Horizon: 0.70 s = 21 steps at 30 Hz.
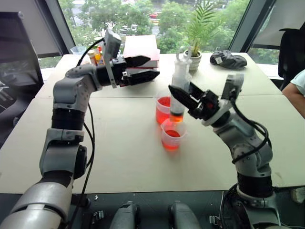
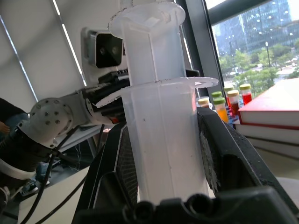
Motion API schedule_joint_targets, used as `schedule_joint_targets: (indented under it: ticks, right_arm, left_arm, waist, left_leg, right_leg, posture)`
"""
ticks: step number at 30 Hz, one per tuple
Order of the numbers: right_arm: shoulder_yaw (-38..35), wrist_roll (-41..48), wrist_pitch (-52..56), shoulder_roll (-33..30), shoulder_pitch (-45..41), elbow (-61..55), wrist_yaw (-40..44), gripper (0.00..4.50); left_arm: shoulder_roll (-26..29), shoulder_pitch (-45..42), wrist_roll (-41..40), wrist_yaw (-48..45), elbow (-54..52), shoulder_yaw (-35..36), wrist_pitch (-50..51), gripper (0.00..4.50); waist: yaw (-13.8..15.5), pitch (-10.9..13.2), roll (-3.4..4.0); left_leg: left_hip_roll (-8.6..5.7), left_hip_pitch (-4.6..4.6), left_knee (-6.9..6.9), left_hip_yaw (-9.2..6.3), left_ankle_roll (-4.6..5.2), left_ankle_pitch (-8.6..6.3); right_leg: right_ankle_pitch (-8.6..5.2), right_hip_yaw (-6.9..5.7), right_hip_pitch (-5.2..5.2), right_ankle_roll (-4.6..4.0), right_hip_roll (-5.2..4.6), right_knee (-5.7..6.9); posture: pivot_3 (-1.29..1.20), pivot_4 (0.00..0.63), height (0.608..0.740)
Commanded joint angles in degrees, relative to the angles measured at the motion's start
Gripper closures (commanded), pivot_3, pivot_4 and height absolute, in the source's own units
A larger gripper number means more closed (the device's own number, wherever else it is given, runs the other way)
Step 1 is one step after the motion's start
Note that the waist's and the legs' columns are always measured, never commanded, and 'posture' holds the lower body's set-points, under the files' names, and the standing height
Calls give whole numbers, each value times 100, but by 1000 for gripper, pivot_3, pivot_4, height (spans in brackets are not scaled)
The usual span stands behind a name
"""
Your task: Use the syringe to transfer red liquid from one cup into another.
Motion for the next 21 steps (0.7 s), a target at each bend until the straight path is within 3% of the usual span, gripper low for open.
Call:
schedule_joint_targets:
  ticks: [1, 8, 18, 21]
  right_arm:
    - [91, -316, -420, 19, 7, -173, 23, 3053]
    - [141, -461, -555, 67, 119, -126, -2, 3053]
    - [169, -596, -580, 29, 148, -81, 19, 3053]
    - [159, -598, -560, 18, 147, -96, 11, 3053]
  left_arm:
    - [116, -282, -384, -199, -350, 210, 301, 51]
    - [38, -401, -819, -322, -605, 191, 770, 51]
    - [-614, -522, -527, 56, -404, -120, 450, 51]
    - [-692, -547, -536, 97, -341, -118, 407, 1273]
  waist:
    - [-3, 0, 0]
    - [22, 0, 0]
    - [15, 0, 0]
    - [14, 0, 0]
  left_leg:
    - [0, 0, 1, 0, 0, 0]
    - [1, 0, 2, -4, 0, 0]
    - [0, 0, 6, -5, 0, 0]
    - [1, 1, 6, -5, 0, 0]
  right_leg:
    - [0, 0, 0, 0, 1, 0]
    - [-1, 0, 2, 1, 5, 0]
    - [-1, 2, 5, 1, 7, 0]
    - [-1, 2, 5, 1, 8, 0]
  posture:
    - [0, 150, 740]
    - [0, 150, 740]
    - [0, 150, 740]
    - [0, 150, 740]
